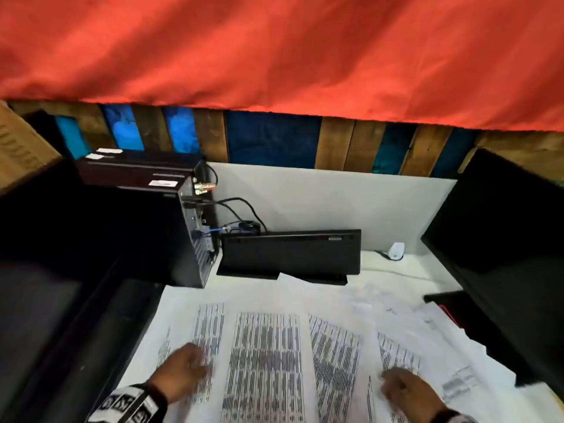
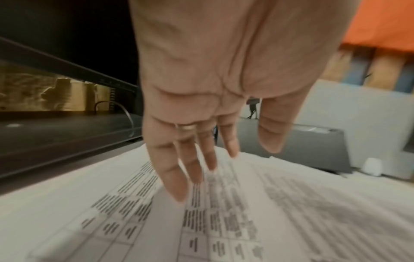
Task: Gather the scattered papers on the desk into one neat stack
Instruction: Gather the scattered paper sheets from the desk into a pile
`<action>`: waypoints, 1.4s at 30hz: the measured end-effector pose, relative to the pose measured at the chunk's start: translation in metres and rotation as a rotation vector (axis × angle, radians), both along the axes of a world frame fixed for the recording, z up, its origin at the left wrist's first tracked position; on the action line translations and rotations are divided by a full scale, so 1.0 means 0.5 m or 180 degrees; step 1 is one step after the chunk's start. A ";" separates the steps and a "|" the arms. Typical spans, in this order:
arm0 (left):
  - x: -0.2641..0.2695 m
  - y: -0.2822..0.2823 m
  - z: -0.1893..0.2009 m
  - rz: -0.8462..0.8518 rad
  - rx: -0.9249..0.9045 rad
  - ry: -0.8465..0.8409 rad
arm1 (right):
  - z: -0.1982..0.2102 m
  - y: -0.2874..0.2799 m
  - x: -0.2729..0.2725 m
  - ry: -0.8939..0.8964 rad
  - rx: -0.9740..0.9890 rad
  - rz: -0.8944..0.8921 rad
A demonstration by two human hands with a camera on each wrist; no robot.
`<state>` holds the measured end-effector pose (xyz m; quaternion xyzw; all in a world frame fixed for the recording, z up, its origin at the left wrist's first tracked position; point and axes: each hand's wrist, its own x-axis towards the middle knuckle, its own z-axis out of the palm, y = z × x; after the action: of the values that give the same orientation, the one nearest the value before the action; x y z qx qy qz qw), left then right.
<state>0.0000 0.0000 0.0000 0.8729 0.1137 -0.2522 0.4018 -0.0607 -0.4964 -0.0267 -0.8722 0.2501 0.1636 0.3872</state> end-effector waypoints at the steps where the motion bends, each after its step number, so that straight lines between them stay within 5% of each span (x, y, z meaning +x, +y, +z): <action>1: 0.012 0.007 -0.026 0.0269 0.0173 -0.0085 | -0.003 0.012 0.020 0.0017 0.0042 -0.0079; 6: 0.008 -0.017 -0.003 0.0987 0.1513 0.0284 | 0.053 0.091 0.061 0.0811 -0.0886 -0.0552; 9: 0.001 -0.036 -0.009 0.1034 0.1236 0.0217 | 0.054 0.146 0.065 0.0732 -0.0744 -0.0323; 13: 0.008 -0.067 -0.063 0.0197 0.0758 0.0132 | 0.010 0.205 0.076 0.0534 0.0115 -0.0051; 17: -0.011 -0.125 -0.035 -0.0406 0.0015 0.0225 | 0.015 0.282 0.067 0.0570 0.0649 0.0257; 22: -0.028 -0.117 0.002 0.0735 0.1099 0.0081 | 0.004 0.281 0.055 0.0463 0.0483 -0.0196; 30: -0.038 -0.178 -0.018 0.1000 -0.0135 0.0518 | 0.020 0.315 0.041 0.0520 0.0580 0.0839; 33: -0.041 -0.175 0.001 0.0868 0.0038 0.0589 | 0.045 0.266 0.039 0.0251 0.0385 0.0016; 38: -0.050 -0.159 -0.008 0.0956 -0.0229 0.0466 | 0.089 0.123 -0.007 0.0637 -0.1227 -0.1773; 42: -0.037 -0.164 -0.036 0.0910 -0.0558 0.0401 | 0.073 0.062 -0.034 0.0835 -0.0774 -0.1957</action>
<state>-0.0183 -0.0820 -0.0181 0.7919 0.2392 -0.2555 0.5003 -0.0780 -0.4655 0.0100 -0.7674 0.5662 0.1191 0.2763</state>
